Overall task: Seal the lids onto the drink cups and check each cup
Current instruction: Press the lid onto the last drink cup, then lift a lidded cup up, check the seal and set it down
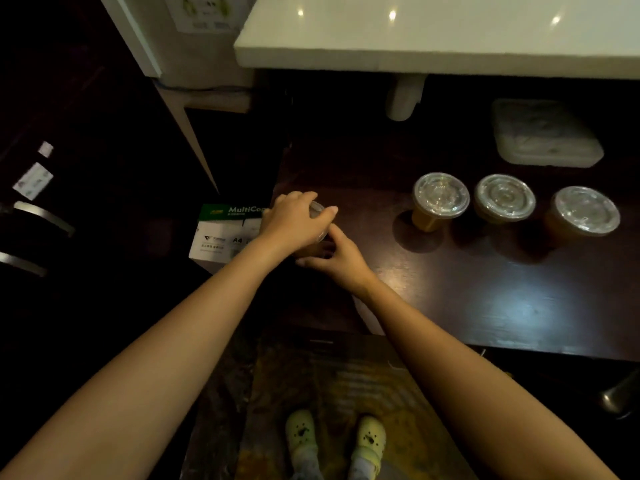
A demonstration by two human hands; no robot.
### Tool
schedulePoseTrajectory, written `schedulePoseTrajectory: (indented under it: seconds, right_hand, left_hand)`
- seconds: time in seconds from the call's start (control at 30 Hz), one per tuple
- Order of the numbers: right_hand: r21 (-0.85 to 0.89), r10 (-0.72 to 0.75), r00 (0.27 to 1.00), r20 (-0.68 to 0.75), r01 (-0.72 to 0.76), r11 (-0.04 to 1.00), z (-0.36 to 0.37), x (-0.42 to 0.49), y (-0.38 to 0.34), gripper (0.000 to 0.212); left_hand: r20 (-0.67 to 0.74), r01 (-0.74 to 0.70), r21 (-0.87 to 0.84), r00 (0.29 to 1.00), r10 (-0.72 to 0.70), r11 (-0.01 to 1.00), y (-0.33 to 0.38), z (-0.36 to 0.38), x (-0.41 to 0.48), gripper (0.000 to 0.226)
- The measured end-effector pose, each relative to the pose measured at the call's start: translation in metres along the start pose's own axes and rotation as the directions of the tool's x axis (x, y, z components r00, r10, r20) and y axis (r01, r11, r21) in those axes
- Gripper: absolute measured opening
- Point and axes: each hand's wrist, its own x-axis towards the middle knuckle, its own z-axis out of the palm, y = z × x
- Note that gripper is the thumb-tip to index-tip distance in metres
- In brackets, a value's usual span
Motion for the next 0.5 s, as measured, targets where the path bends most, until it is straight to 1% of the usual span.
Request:
schedulePoseTrajectory:
  seconds: [0.13,0.27,0.33,0.4,0.43,0.47,0.5]
  right_hand:
    - [-0.056,-0.137,0.988,-0.071,0.133,0.99,-0.027,0.008,-0.058,0.074]
    - [-0.08,-0.304,0.942,-0.144,0.295,0.952,-0.06,0.012,-0.138,0.068]
    - [-0.122,-0.394,0.902,-0.175,0.378,0.918,-0.077,0.01,-0.18,0.065]
    - [-0.199,-0.494,0.851,-0.179,0.461,0.865,-0.092,0.005,-0.22,0.065]
    - [-0.254,-0.549,0.819,-0.168,0.502,0.826,-0.098,0.002,-0.239,0.066]
    - [-0.317,-0.603,0.782,-0.159,0.538,0.781,-0.103,-0.001,-0.256,0.068]
    - [-0.383,-0.653,0.742,-0.154,0.564,0.731,-0.108,-0.004,-0.271,0.069]
  left_hand:
    - [-0.068,-0.074,-0.226,0.996,0.06,0.971,0.023,-0.069,0.003,0.057]
    - [-0.198,-0.265,-0.39,0.959,0.201,0.882,0.054,-0.153,-0.009,0.048]
    - [-0.254,-0.345,-0.51,0.936,0.244,0.788,0.065,-0.19,-0.017,0.047]
    - [-0.276,-0.375,-0.666,0.927,0.254,0.645,0.071,-0.223,-0.027,0.06]
    - [-0.272,-0.364,-0.728,0.931,0.244,0.581,0.073,-0.237,-0.033,0.07]
    - [-0.252,-0.343,-0.779,0.938,0.238,0.526,0.074,-0.249,-0.039,0.074]
    - [-0.205,-0.308,-0.814,0.946,0.251,0.493,0.075,-0.259,-0.046,0.072]
